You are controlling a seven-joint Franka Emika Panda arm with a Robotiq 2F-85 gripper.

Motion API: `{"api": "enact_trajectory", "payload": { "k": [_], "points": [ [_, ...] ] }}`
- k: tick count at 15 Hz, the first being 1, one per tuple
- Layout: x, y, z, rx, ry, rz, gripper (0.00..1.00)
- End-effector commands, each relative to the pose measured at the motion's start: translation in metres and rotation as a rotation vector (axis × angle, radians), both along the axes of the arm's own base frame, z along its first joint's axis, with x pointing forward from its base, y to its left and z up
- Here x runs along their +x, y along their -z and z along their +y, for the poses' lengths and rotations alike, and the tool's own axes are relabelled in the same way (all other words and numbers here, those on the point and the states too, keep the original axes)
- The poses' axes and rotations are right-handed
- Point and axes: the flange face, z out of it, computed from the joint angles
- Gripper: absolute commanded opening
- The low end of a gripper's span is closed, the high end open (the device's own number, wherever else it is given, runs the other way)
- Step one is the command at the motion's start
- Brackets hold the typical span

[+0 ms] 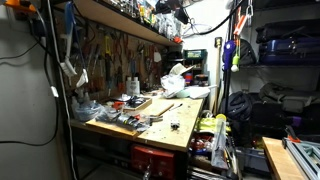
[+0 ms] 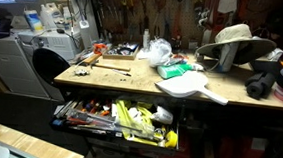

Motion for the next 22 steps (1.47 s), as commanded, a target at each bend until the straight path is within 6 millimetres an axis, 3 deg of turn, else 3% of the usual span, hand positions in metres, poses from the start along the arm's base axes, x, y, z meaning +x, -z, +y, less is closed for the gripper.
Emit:
{"api": "enact_trajectory", "payload": {
  "k": [1, 10, 22],
  "points": [
    [0.016, -0.002, -0.003, 0.003, 0.036, -0.006, 0.04],
    [0.042, -0.011, -0.003, 0.019, -0.005, -0.045, 0.04],
    [0.063, -0.004, 0.003, -0.006, -0.039, -0.022, 0.04]
  ]
}}
